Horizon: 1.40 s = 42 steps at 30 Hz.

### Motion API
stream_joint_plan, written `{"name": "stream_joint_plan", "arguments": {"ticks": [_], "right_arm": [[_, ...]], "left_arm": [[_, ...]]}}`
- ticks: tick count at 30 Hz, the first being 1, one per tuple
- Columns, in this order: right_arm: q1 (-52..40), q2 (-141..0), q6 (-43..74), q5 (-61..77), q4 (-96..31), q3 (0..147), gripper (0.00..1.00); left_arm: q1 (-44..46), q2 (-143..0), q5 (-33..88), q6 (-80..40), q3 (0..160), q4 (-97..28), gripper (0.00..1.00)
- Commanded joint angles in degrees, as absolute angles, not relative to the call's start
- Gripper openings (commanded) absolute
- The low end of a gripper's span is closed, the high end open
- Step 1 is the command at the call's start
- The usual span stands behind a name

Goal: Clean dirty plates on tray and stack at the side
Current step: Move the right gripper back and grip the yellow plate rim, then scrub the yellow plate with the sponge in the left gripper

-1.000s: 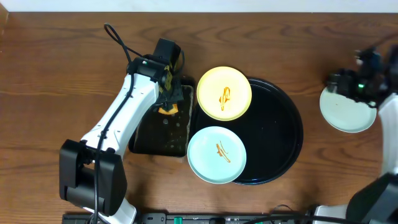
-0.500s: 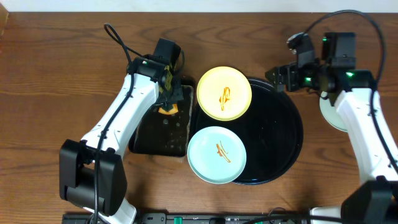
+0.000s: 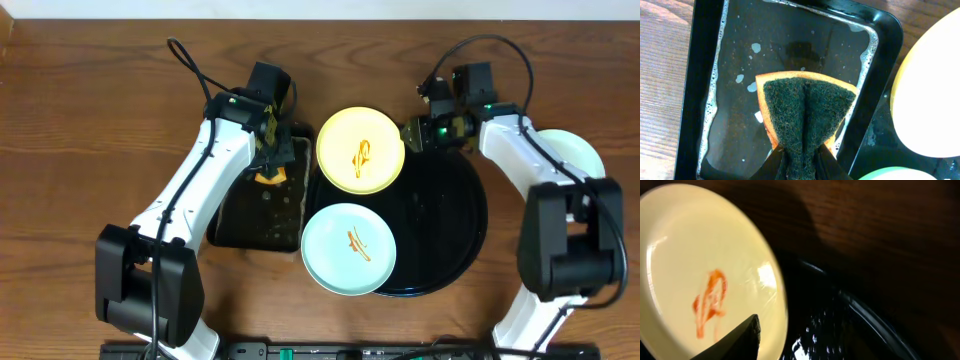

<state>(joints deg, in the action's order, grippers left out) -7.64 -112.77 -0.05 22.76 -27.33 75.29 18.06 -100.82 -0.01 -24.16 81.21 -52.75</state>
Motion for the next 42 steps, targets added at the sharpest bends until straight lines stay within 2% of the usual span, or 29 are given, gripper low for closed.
{"name": "stream_joint_plan", "arguments": {"ticks": [1,6,11,14,23,32,42], "right_arm": [[-7.9,-115.8,1.9,28.1,-26.1,76.0,0.48],[-8.0,-118.4,4.1,27.5,-26.2,76.0,0.39],[-7.9,-118.9,4.7,26.9,-26.6,76.0,0.06],[-7.7,-118.8,4.7,26.7,-26.7,76.0,0.01],[-5.4,-114.2,7.7,14.3,-34.7,76.0,0.01],[-5.6,-105.8,7.7,9.0,-48.5,76.0,0.01],[-6.6,-106.8,9.7,5.8,-51.3,75.2,0.01]], "left_arm": [[17.8,-99.7,-0.7,-24.3,80.7,-53.1,0.17],[17.8,-99.7,-0.7,-24.3,80.7,-53.1,0.17],[17.8,-99.7,-0.7,-24.3,80.7,-53.1,0.17],[17.8,-99.7,-0.7,-24.3,80.7,-53.1,0.17],[17.8,-99.7,0.3,-24.3,80.7,-52.4,0.17],[18.5,-99.7,14.1,-22.3,80.7,-41.2,0.14],[29.1,-102.0,16.0,-23.0,80.7,-30.0,0.14]]}}
